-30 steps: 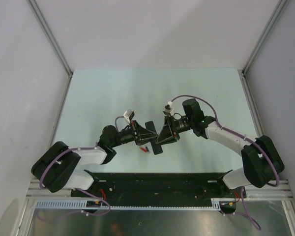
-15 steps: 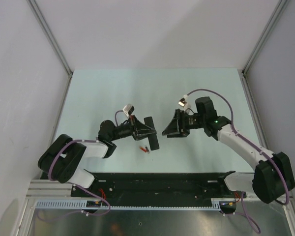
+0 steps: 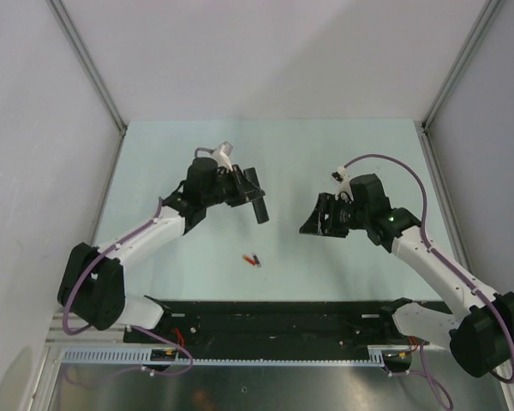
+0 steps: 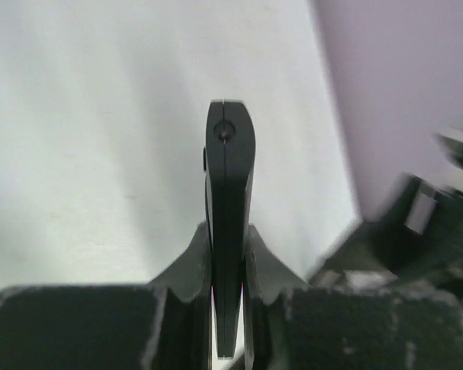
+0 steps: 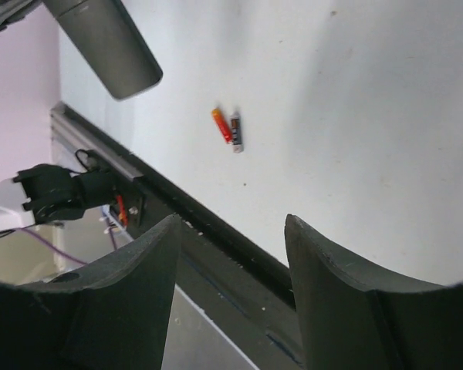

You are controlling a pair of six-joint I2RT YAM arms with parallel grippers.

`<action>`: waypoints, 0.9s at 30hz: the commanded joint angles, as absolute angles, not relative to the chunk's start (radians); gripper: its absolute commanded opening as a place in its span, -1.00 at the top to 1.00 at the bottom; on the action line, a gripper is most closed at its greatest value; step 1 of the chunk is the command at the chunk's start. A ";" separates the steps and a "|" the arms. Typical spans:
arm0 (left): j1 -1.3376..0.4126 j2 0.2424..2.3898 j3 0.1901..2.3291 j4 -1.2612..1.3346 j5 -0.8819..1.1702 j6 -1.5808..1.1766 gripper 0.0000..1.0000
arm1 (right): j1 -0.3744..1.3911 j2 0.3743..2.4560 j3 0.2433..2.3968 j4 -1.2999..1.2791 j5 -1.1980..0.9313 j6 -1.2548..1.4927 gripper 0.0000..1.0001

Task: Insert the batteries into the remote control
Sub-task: Turn over the remote control at the center of the board.

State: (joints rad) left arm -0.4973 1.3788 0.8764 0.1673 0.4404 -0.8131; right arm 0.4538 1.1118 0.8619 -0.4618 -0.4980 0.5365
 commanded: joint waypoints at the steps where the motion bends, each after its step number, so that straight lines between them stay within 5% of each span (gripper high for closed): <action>1: -0.537 1.457 1.029 -0.372 0.019 -0.548 1.00 | 0.483 1.062 0.905 -0.518 -0.323 0.473 -0.21; 9: -0.574 1.653 1.243 -0.688 -0.447 -0.535 1.00 | 0.525 1.032 0.917 -0.569 -0.153 0.446 -0.22; 27: -0.632 2.054 1.548 -0.799 -0.446 -0.655 0.99 | 0.555 0.988 0.917 -0.607 -0.098 0.446 -0.23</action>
State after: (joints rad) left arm -0.6250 2.0201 1.4818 -0.7807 -0.4458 -0.6373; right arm 0.5491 1.0245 0.8665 -0.5983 -0.1341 0.4583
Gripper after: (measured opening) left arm 0.149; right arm 0.611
